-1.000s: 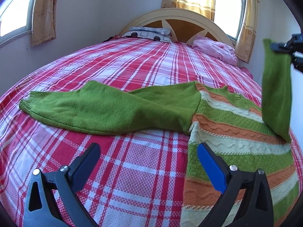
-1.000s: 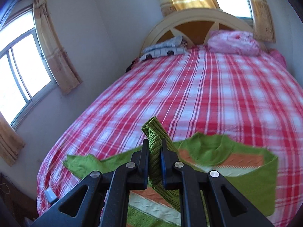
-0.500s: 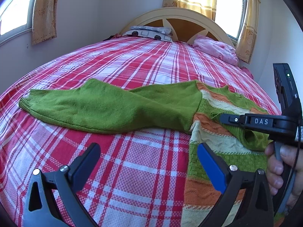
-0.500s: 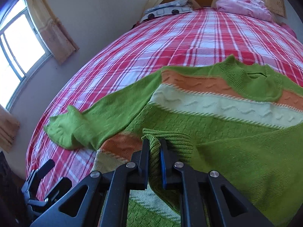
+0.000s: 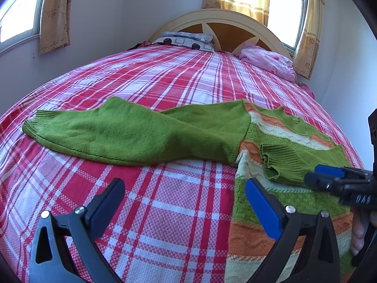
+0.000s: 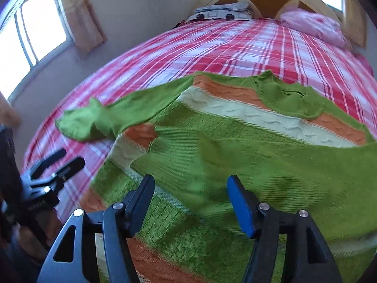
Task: Fold small clothes
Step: 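Move the left gripper to the other sleeve cuff and grasp it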
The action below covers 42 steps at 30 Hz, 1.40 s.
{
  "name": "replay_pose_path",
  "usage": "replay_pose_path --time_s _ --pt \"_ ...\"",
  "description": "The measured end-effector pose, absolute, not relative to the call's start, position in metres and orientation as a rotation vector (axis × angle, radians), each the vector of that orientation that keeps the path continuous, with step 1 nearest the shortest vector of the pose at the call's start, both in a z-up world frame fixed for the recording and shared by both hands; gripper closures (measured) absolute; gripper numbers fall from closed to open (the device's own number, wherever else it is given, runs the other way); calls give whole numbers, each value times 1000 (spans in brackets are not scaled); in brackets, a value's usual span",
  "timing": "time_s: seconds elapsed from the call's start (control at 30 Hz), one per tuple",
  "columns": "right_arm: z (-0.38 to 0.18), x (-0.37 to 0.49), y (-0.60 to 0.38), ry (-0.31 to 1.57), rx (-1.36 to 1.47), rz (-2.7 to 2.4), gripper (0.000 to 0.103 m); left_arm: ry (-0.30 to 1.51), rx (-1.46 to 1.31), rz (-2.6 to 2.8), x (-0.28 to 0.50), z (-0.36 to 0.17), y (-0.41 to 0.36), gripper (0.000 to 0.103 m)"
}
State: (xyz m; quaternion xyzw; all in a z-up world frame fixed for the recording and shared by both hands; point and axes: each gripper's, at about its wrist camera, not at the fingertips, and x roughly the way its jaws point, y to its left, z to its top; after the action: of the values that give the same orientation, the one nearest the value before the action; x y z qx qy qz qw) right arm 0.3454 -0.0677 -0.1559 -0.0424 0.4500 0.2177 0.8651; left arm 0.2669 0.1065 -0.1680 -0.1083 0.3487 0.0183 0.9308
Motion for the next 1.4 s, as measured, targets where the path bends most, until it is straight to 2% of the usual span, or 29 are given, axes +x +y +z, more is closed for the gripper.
replay_pose_path --time_s 0.03,0.1,0.13,0.17,0.3,0.4,0.43,0.47,0.5,0.53,0.63,0.73,0.9,1.03,1.1,1.23,1.4 --pt "-160 344 -58 942 -124 469 38 715 -223 38 267 -168 107 0" --pt "-170 346 -42 936 -217 426 56 720 -238 33 266 -168 110 0" --pt "-173 347 -34 925 -255 405 72 723 -254 37 265 -168 113 0" --pt "-173 348 -26 919 -274 407 83 728 -265 36 265 -168 116 0" --pt "-172 345 -11 944 -284 467 85 760 -309 48 258 -165 141 0" --pt "-175 340 -5 936 -312 481 80 747 -258 98 254 -160 158 0" --pt "-173 339 -4 934 -303 491 67 750 -230 119 254 -158 163 0" --pt "-170 336 -6 937 -275 518 45 752 -204 140 254 -157 170 0" --pt "-166 332 -7 934 -243 553 37 752 -183 158 254 -156 177 0" --pt "-162 328 -8 919 -229 580 35 754 -170 172 254 -156 184 0" --pt "-155 329 -15 887 -212 535 35 776 -146 226 259 -156 208 0" --pt "-174 348 -31 977 -106 447 34 796 -141 336 266 -159 239 0" --pt "-167 319 0 912 -191 664 33 848 -234 440 270 -171 294 0" --pt "-160 317 -5 823 -250 499 33 855 -348 469 268 -179 325 0" --pt "-173 321 -4 908 -230 535 33 848 -404 461 269 -182 334 1" --pt "-180 310 11 867 -342 508 32 831 -518 441 279 -188 352 13" --pt "-183 310 6 865 -324 512 29 824 -642 437 293 -196 368 15"
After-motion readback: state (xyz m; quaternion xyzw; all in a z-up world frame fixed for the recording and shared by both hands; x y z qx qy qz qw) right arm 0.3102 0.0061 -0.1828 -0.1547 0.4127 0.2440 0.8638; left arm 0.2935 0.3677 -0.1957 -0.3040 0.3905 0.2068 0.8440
